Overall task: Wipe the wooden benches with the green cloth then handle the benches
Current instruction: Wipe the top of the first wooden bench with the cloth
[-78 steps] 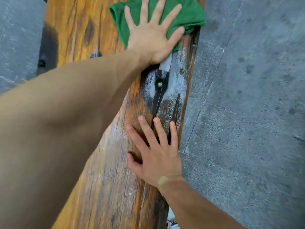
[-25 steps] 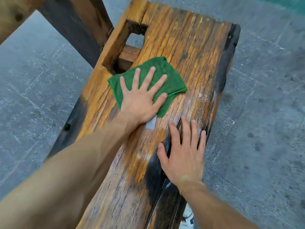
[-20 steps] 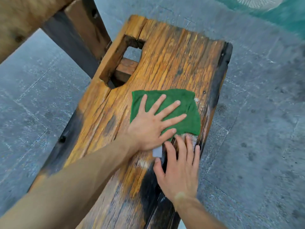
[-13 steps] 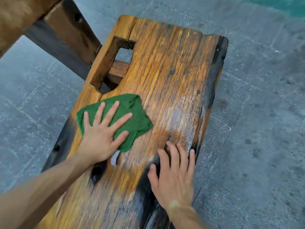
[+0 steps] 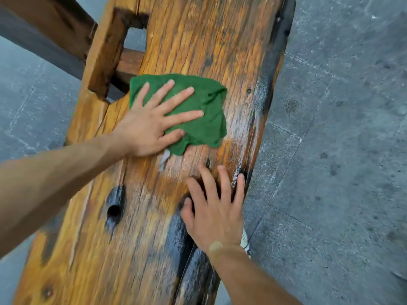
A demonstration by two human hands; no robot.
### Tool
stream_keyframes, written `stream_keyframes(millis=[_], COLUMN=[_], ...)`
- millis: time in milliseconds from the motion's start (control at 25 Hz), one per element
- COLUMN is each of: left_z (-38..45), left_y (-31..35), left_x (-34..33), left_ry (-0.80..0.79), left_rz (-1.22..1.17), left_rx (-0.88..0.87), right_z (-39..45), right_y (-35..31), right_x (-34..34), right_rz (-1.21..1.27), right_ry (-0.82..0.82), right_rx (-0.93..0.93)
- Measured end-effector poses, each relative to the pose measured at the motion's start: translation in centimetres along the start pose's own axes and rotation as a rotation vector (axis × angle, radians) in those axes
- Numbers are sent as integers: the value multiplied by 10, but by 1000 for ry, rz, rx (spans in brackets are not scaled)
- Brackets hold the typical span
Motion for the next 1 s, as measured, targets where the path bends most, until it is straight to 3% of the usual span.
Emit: stream_keyframes(millis=[80,160,280,400,480,520,640,720,840,920,1000], left_z=[59,126,161,71,29,33,112,181,236,187,106], left_y=[-31,-6,56,66,30,-5,-94,-86,1,57,55], left_x=[11,23,28,5,0,4,35,49,53,34,14], left_ry=[83,128,29,3,12,37,190,207,123,37,26], left_rz=[-81,-126,-40,109,107,70,-141,-173,-106,-26,-27], left_rx=[355,496,182,-179,-211,-94,575,717,382,93,-2], right_z=[-1,-2,-1,-4,-2,-2,-1,0,0,-3,-1], right_y=[-1,-2,3,3,0,-2,-2,-2,-1,2,4], right_x=[-2,-1,-2,1,0,0,0,1,-3,-4,-3], right_rz=[-4,8,4,0,0,3,14,58,56,40,45], right_ry=[-18,-8,6,36,45,51,86,140,140,107,66], right_rx=[0,4,-2,10,23,27,25,22,32,38,30])
Point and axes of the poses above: each hand's wrist, its own z-axis towards the middle knuckle, its own x-axis out of the back of the hand, y = z × x, the point moved 8 cm from there along z, towards the middle knuckle, and after that the axes turned 3 degrees about -x, right-handed, at the moved point
